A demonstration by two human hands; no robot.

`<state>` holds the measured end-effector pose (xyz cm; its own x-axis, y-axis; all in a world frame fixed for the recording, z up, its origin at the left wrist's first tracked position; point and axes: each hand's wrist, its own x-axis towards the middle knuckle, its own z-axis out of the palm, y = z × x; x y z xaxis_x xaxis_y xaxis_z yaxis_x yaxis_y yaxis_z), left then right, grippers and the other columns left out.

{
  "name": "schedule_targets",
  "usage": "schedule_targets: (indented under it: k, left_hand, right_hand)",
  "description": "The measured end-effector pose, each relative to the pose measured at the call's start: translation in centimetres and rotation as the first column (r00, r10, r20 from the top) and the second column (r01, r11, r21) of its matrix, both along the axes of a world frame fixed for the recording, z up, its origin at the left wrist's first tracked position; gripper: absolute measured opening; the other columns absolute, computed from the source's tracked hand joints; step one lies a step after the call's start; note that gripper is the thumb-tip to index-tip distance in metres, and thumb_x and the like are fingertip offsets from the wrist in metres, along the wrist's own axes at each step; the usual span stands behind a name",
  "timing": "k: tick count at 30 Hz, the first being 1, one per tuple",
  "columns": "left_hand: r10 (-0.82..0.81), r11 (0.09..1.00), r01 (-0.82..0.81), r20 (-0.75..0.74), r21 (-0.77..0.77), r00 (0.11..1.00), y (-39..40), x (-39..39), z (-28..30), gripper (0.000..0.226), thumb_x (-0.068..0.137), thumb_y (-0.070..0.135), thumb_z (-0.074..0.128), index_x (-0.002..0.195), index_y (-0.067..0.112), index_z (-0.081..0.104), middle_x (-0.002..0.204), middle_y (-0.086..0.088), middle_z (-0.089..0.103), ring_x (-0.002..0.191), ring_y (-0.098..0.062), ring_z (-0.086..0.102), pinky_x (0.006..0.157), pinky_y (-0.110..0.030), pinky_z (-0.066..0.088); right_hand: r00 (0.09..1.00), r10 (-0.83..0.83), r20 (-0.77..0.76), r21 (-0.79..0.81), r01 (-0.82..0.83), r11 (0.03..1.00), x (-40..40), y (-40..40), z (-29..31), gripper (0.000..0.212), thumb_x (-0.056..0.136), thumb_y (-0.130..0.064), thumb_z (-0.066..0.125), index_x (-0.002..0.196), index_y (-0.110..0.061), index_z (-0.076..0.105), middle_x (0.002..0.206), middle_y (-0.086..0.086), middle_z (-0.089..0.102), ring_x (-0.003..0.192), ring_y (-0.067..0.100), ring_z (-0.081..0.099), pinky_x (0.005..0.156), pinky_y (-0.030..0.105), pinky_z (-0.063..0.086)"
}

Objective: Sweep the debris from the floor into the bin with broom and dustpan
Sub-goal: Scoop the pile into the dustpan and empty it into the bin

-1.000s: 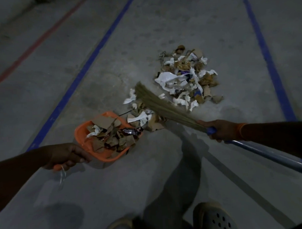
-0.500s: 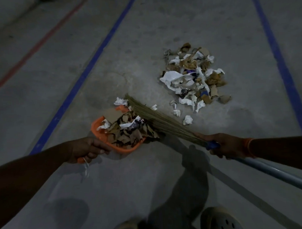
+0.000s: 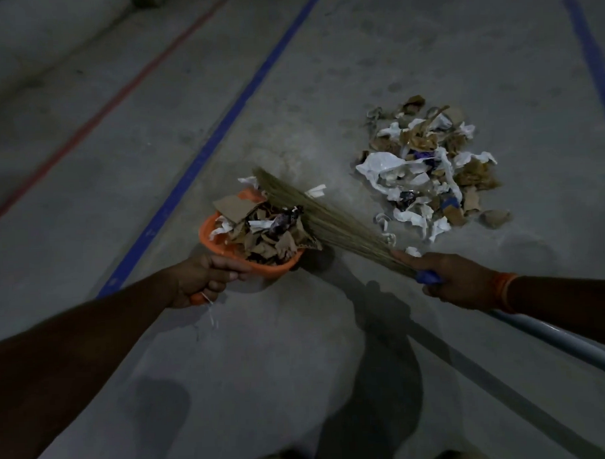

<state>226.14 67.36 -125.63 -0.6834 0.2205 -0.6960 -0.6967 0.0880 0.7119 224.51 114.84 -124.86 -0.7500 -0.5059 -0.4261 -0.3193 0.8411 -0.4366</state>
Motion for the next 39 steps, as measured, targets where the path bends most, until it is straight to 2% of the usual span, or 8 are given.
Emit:
schedule_targets:
  k: [2,9,16,19,26,30,34,39]
  left_hand:
    - [0.033,0.999,-0.032,-0.019,0.008,0.999,0.0,-0.5,0.3,0.036,0.098,-0.011,0.045,0.107,0.005,0.076,0.091,-0.004,0.075,0.046,-0.002,0.029,0.039,-0.013,0.027]
    - [0.147,0.989,-0.147,-0.076,0.002,0.986,-1.3,-2.1,0.7,0.033,0.098,-0.009,0.048,0.117,0.005,0.07,0.096,-0.003,0.074,0.046,-0.001,0.035,0.038,-0.014,0.032]
    - [0.322,0.946,-0.316,-0.084,0.069,0.943,-3.2,-0.9,6.6,0.03,0.097,-0.005,0.051,0.113,0.009,0.072,0.097,0.0,0.074,0.047,-0.001,0.036,0.04,-0.013,0.029]
    - [0.375,0.927,-0.372,-0.067,0.046,0.925,-5.6,0.3,11.1,0.029,0.097,-0.003,0.054,0.111,0.01,0.075,0.109,-0.007,0.07,0.048,-0.003,0.037,0.042,-0.015,0.027]
    - [0.512,0.859,-0.513,-0.044,0.007,0.858,-12.8,4.4,24.9,0.025,0.097,-0.001,0.056,0.111,0.006,0.075,0.105,-0.012,0.054,0.05,-0.006,0.035,0.045,-0.017,0.022]
    - [0.611,0.789,-0.613,-0.064,-0.03,0.789,-18.5,6.2,32.7,0.024,0.099,-0.005,0.05,0.115,-0.001,0.068,0.073,0.004,0.066,0.043,-0.003,0.037,0.036,-0.014,0.029]
    - [0.65,0.752,-0.656,-0.097,-0.062,0.754,-27.1,8.1,36.4,0.02,0.098,0.002,0.057,0.107,0.005,0.074,0.074,-0.003,0.056,0.049,-0.006,0.039,0.039,-0.015,0.03]
    - [0.706,0.693,-0.715,-0.117,-0.087,0.699,-38.5,10.5,40.0,0.02,0.098,0.001,0.056,0.11,0.002,0.073,0.073,-0.009,0.05,0.048,-0.007,0.038,0.04,-0.015,0.029]
  right_hand:
    - [0.998,0.041,-0.038,-0.007,-0.041,0.999,-0.7,-0.8,-0.5,0.088,0.09,-0.012,0.057,0.146,-0.051,0.001,0.114,0.01,0.052,0.097,0.023,0.052,0.089,0.033,0.043]
    - [0.987,0.093,-0.131,-0.007,-0.095,0.995,-4.0,-4.6,0.0,0.088,0.091,-0.011,0.053,0.146,-0.051,-0.002,0.112,0.002,0.048,0.098,0.024,0.052,0.085,0.034,0.046]
    - [0.971,0.187,-0.148,-0.01,-0.191,0.982,-7.9,-9.2,7.8,0.091,0.091,-0.005,0.049,0.138,-0.053,-0.012,0.099,0.0,0.041,0.075,0.023,0.048,0.069,0.041,0.049]
    - [0.959,0.24,-0.149,0.003,-0.242,0.97,-9.2,-12.0,13.2,0.09,0.092,-0.005,0.047,0.138,-0.05,-0.015,0.1,-0.001,0.039,0.074,0.021,0.047,0.065,0.034,0.044]
    - [0.898,0.41,-0.158,-0.028,-0.419,0.908,-12.7,-22.1,26.5,0.093,0.085,-0.005,0.048,0.14,-0.054,-0.009,0.101,-0.004,0.04,0.074,0.016,0.045,0.067,0.031,0.044]
    - [0.861,0.476,-0.177,-0.03,-0.488,0.872,-14.4,-31.5,33.1,0.093,0.082,-0.004,0.05,0.144,-0.049,-0.002,0.102,-0.004,0.043,0.077,0.014,0.048,0.066,0.027,0.042]
    - [0.803,0.558,-0.208,-0.024,-0.575,0.818,-15.6,-42.0,36.8,0.093,0.081,-0.005,0.051,0.142,-0.053,0.0,0.106,-0.004,0.046,0.083,0.016,0.054,0.068,0.026,0.045]
    - [0.792,0.592,-0.147,-0.098,-0.608,0.788,-15.9,-56.1,40.2,0.091,0.082,0.005,0.053,0.148,-0.04,0.01,0.096,-0.022,0.04,0.076,-0.019,0.05,0.062,0.001,0.034]
